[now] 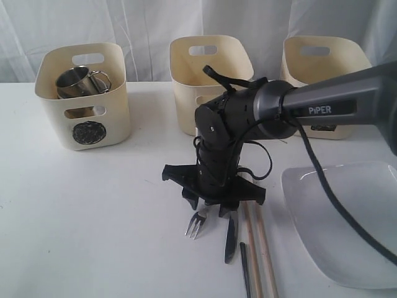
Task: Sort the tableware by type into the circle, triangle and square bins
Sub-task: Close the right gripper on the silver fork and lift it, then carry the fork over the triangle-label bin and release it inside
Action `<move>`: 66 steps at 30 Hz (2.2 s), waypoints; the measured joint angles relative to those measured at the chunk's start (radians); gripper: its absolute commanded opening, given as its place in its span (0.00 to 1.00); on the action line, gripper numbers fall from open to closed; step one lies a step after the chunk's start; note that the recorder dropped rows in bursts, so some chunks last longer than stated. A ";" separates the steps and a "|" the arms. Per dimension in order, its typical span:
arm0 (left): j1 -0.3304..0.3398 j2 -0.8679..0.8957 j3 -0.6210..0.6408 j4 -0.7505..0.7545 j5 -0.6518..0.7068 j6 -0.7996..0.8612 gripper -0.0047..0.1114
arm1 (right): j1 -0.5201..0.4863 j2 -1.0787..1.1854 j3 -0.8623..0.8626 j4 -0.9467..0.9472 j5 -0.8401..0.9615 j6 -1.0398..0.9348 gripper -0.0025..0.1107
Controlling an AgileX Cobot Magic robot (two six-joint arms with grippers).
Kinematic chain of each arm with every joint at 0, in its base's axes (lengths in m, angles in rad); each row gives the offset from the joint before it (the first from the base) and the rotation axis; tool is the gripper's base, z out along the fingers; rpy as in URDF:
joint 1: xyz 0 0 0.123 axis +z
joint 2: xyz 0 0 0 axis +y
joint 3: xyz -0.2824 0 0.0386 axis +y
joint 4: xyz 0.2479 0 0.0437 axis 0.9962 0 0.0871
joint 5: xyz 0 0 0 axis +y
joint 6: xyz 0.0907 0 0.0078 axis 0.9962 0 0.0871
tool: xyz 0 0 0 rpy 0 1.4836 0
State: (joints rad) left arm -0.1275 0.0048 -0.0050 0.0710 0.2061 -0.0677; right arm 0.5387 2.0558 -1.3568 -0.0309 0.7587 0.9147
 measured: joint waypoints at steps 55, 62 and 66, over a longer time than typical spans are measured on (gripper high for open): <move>0.000 0.000 0.000 0.000 0.000 0.000 0.04 | -0.108 -0.347 -0.010 -0.110 -0.407 -0.528 0.02; 0.000 0.000 0.000 0.000 0.000 0.000 0.04 | -0.176 -0.238 -0.130 -0.125 -0.485 -0.567 0.02; 0.000 0.000 0.000 0.000 0.000 0.000 0.04 | -0.212 -0.155 -0.206 -0.135 -0.528 -0.593 0.02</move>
State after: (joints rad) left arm -0.1275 0.0048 -0.0050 0.0710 0.2061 -0.0677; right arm 0.3269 1.9006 -1.5627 -0.1655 0.2303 0.3214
